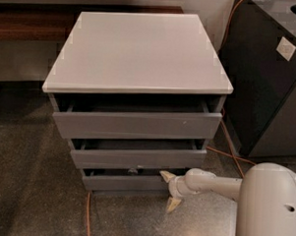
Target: Pick orange from bottom drawer and place on counter
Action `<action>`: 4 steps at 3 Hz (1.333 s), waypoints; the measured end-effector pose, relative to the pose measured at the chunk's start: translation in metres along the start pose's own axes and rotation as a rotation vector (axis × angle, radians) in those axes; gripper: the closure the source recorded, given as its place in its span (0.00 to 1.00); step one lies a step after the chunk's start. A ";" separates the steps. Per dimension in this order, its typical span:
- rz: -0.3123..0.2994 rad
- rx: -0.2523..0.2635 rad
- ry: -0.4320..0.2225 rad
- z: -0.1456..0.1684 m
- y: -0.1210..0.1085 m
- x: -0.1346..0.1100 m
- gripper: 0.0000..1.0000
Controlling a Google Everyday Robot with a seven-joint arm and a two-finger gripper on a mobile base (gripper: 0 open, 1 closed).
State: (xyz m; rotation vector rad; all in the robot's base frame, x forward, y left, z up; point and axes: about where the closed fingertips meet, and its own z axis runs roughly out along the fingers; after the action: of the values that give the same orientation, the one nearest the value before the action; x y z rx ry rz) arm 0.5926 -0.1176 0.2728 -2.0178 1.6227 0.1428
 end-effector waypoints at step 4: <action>0.013 0.113 0.045 0.053 -0.026 0.053 0.00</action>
Offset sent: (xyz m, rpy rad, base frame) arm 0.0329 -0.0181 -0.0510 -0.0250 -0.0743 -0.0488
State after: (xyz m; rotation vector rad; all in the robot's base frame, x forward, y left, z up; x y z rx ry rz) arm 0.6444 -0.1362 0.2156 -1.9378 1.6342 0.0108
